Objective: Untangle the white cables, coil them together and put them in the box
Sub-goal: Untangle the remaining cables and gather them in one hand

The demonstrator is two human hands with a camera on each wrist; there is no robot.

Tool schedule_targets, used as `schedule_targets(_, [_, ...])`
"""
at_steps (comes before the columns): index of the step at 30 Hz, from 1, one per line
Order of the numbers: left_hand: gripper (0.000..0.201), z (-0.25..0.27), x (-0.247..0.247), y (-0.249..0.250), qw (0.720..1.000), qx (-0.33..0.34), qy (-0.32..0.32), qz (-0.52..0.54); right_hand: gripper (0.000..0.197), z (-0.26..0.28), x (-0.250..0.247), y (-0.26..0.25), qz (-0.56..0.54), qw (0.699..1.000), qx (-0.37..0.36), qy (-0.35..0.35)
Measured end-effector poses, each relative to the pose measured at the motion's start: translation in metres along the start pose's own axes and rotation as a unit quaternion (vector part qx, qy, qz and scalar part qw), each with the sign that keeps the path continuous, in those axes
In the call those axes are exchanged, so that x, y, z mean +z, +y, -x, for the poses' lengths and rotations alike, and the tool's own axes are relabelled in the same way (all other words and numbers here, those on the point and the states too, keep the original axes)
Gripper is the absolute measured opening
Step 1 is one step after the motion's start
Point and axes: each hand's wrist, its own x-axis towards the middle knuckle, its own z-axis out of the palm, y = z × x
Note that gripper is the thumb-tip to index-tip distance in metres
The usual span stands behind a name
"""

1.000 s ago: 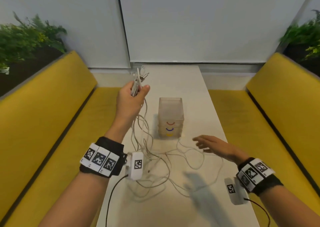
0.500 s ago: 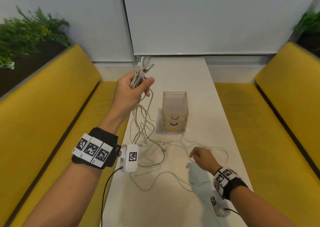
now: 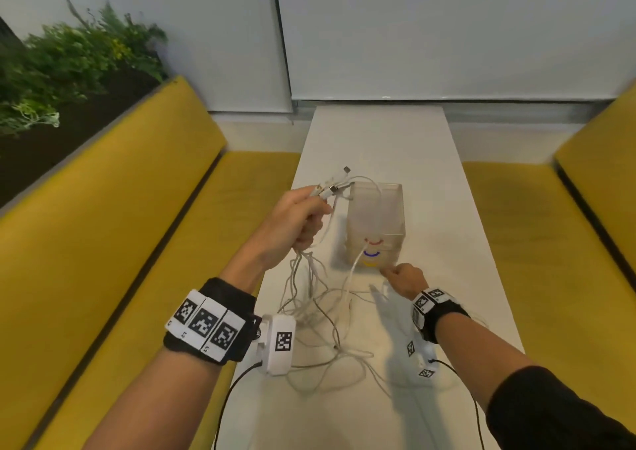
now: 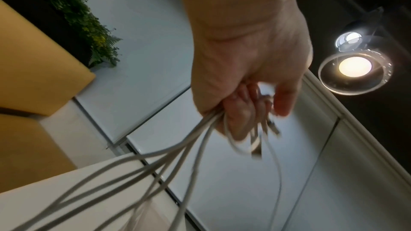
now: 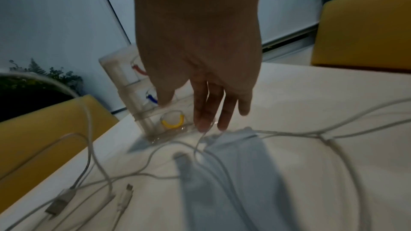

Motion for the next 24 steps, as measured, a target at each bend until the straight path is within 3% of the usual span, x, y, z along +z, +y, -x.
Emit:
schedule_targets(4, [0.037, -0.008, -0.005, -0.005, 0.999, -0.045, -0.004, 0.005, 0.040, -0.013, 0.019, 0.009, 0.075, 0.996, 0.020, -0.052])
schedule_targets(6, [0.037, -0.010, -0.009, -0.008, 0.997, -0.056, -0.029, 0.051, 0.040, -0.011, 0.022, 0.013, 0.054, 0.996, 0.028, -0.061])
schedule_targets(9, [0.031, -0.014, -0.003, -0.017, 0.994, -0.069, -0.083, 0.034, 0.043, -0.004, 0.025, 0.019, 0.053, 0.996, 0.026, -0.060])
schedule_targets(12, [0.022, -0.016, 0.012, -0.024, 0.993, -0.063, -0.079, 0.053, 0.044, 0.003, 0.027, 0.026, 0.032, 0.997, 0.035, -0.063])
schedule_targets(14, [0.025, -0.015, 0.017, -0.029, 0.993, -0.065, -0.076, 0.064, 0.041, 0.012, 0.020, 0.031, -0.045, 0.997, 0.044, -0.033])
schedule_targets(16, [0.025, -0.013, 0.017, -0.030, 0.992, -0.067, -0.073, 0.080, 0.031, 0.022, 0.006, 0.035, -0.132, 0.989, 0.041, 0.050])
schedule_targets(18, [0.016, -0.010, 0.016, -0.027, 0.990, -0.058, -0.072, 0.106, 0.024, 0.036, -0.014, 0.035, -0.194, 0.975, 0.007, 0.107])
schedule_targets(24, [0.025, -0.013, 0.024, -0.018, 0.986, -0.031, -0.078, 0.147, 0.012, 0.087, -0.092, -0.018, -0.224, 0.940, -0.205, 0.154])
